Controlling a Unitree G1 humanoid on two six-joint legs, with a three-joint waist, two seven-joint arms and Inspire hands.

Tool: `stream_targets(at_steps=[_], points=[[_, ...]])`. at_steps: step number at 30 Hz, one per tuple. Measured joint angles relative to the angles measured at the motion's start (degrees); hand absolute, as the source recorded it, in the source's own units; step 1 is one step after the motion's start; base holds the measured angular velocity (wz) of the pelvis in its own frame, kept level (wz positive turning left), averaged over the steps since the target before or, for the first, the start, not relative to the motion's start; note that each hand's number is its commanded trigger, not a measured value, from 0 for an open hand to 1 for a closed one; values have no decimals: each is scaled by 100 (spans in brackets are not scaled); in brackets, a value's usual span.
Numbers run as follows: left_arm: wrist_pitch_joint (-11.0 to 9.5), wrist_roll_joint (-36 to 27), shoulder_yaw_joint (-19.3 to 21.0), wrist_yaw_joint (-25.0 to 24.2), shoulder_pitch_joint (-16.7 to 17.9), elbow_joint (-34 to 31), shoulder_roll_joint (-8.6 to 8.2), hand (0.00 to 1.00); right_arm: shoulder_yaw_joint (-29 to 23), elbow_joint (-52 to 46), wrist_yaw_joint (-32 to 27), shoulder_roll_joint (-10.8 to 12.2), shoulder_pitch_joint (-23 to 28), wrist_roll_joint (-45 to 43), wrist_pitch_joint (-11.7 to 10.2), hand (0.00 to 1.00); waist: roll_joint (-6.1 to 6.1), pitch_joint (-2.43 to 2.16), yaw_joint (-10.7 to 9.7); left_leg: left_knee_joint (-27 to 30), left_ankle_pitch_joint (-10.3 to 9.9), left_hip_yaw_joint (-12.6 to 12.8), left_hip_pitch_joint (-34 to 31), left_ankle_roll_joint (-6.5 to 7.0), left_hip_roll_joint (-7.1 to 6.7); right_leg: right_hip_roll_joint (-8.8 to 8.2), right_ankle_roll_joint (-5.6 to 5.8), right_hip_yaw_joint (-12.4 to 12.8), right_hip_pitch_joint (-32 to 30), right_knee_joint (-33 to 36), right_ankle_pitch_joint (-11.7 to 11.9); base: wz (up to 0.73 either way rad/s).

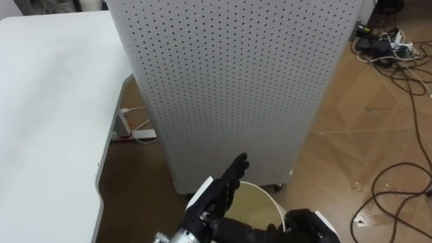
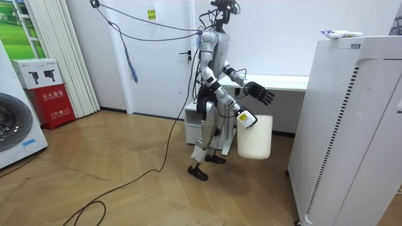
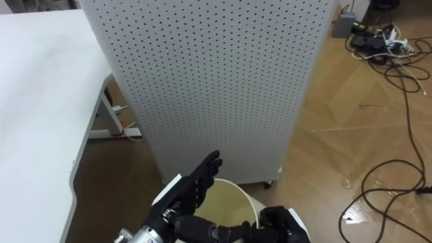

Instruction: Pick garbage

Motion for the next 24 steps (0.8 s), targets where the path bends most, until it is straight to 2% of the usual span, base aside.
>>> stream_targets(at_steps=[2, 3, 4, 5, 6, 7, 8, 9, 11, 14, 17, 20, 23, 24], points=[[0, 1, -6, 0, 0, 0, 14, 0, 1, 0, -4, 4, -13, -2, 0, 100, -1, 1, 4, -23, 6, 3, 4, -9, -27, 38, 0, -10, -4, 4, 0, -2], [0, 2, -28, 13, -1, 0, 6, 0, 2, 2, -13, 6, -12, -3, 0, 100, 5, 2, 10, -65, 27, -93, 61, -36, 33, 44, 5, -29, -69, 197, -3, -19], [-3, -7, -37, 25, 2, 4, 5, 0, 0, 5, -11, 31, -11, 0, -4, 100, 65, 38, 54, -115, 43, -513, 174, -82, 154, 30, 153, 66, -427, 769, -128, -34], [-13, -14, -25, 35, 7, -4, 27, 0, 3, 1, -9, 45, -17, 5, -12, 100, 64, 38, 93, -103, 51, -753, 187, -97, 176, 37, 194, 187, -572, 704, -138, -66], [-20, -77, 79, 55, 6, 4, 34, 0, 35, -47, -1, 38, -64, 13, -70, 100, 60, 34, 124, -27, -5, -938, 160, -203, 191, -39, -109, 321, -791, 359, 308, -44], [-5, -131, 100, 74, 0, -16, 69, 0, 55, -60, -76, 27, -55, 27, -139, 100, 118, 15, 16, 12, -32, -805, 121, -263, 221, -9, -92, 276, -738, 346, 347, -29], [-4, -107, 104, 74, -18, -38, 88, 0, 53, -59, -119, 19, -50, 33, -142, 100, 136, 8, -22, 13, -36, -690, 127, -264, 243, 1, -101, 233, -737, 346, 347, 8], [-6, -104, 112, 74, -21, -156, 125, 0, 55, -58, -182, 19, -21, 24, -142, 100, 131, 11, -79, -2, -35, -497, 155, -263, 273, 28, -101, 220, -726, 366, 347, 5], [-10, -49, 178, 75, 15, -314, 168, 0, 45, -58, -200, 29, 33, 15, -142, 100, 108, 21, -117, -45, -37, -367, 241, -269, 314, 75, -103, 224, -662, 368, 345, 2], [-10, -48, 332, 153, 152, -607, 194, 0, -10, -58, -206, 29, 158, 37, -142, 100, 102, 23, -108, -33, -54, -339, 356, -286, 299, 96, -105, 249, -521, 269, 345, -5], [-28, 30, 598, 314, 353, -873, 261, 0, -67, -64, -222, 10, 223, 37, -148, 100, 70, 13, -3, -21, -56, -222, 476, -284, 282, 103, -123, 420, -500, 304, 334, -27], [-49, 130, 786, 504, 434, -1017, 334, 0, -60, -65, -221, 2, 295, 73, -167, 100, 59, 8, 97, -17, -77, -217, 633, -286, 280, 145, -125, 602, -415, 277, 336, -26], [-212, 528, 1139, 711, 506, -1128, 298, 0, -65, -72, -171, 1, 385, 77, -172, 100, 26, -9, 200, -25, -90, -218, 790, -292, 280, 161, -121, 750, -329, 274, 335, -23], [-276, 685, 1253, 807, 508, -1129, 276, 0, -67, -72, -156, 5, 421, 77, -172, 100, 20, -33, 196, -22, -106, -215, 825, -296, 279, 161, -120, 753, -312, 274, 336, -4]])
